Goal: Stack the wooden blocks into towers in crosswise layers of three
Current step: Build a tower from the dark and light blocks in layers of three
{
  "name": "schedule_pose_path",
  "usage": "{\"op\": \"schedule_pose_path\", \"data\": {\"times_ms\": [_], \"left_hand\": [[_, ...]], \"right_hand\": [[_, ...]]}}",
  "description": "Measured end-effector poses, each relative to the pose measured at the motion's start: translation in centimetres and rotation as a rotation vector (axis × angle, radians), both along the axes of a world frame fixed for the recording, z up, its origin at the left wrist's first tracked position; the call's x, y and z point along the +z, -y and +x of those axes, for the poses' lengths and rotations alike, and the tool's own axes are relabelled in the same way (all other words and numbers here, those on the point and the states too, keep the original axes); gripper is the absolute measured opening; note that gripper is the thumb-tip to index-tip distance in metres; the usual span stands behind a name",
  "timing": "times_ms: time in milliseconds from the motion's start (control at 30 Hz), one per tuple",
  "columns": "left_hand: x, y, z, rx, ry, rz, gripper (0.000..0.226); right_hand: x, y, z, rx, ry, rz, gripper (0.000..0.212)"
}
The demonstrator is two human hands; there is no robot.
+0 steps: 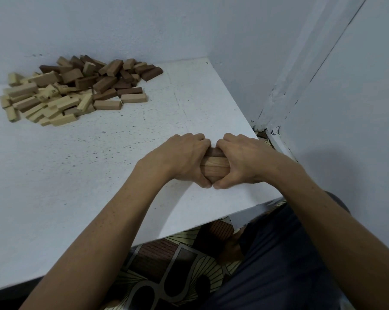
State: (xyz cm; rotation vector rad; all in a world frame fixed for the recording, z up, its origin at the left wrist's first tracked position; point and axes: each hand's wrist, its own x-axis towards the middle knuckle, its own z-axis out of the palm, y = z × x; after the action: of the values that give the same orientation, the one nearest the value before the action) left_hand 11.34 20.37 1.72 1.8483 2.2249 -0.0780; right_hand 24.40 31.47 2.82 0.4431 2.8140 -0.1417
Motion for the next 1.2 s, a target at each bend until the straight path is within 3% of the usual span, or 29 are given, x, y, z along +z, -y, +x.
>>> {"op": "schedule_pose_path", "data": {"times_ms": [367,467,533,600,667,767,867,1000,1200], "left_hand": [[0.0,0.0,0.1,0.003,-0.022,-0.012,0.065],[-0.2,0.3,0.0,0.01,0.005,-0.004,0.076],[-0.2,0.5,-0.3,0.028,0.08,-0.009,0.1],[0.1,1.1,-0.7,0.064,0.194,-0.021,0.124],[0.3,2.1,-1.2,0.13,0.38,0.021,0.129],[-0.5,3.8,-0.9,0.277,0.69,0.246,0.11],[-2.1,4.2,1.8,0.502,1.007,0.585,0.072],[-3.3,3.2,5.1,0.766,1.371,0.788,0.072],[-3.9,2.9,6.9,0.842,1.487,0.767,0.074]], "right_hand": [[-0.2,0.0,0.0,-0.01,-0.001,0.001,0.07],[-0.5,0.0,0.4,-0.014,-0.026,-0.019,0.088],[-0.6,-0.4,0.9,-0.034,-0.038,-0.072,0.113],[-0.4,-0.8,1.9,-0.083,-0.094,-0.189,0.126],[-0.5,-1.0,3.0,-0.18,-0.258,-0.389,0.123],[-1.9,0.6,4.2,-0.411,-0.636,-0.692,0.094],[-4.0,3.7,4.3,-0.681,-0.916,-0.994,0.07],[-5.4,6.0,3.2,-0.845,-1.004,-1.185,0.086],[-5.8,7.2,2.1,-0.908,-0.999,-1.229,0.091]]}}
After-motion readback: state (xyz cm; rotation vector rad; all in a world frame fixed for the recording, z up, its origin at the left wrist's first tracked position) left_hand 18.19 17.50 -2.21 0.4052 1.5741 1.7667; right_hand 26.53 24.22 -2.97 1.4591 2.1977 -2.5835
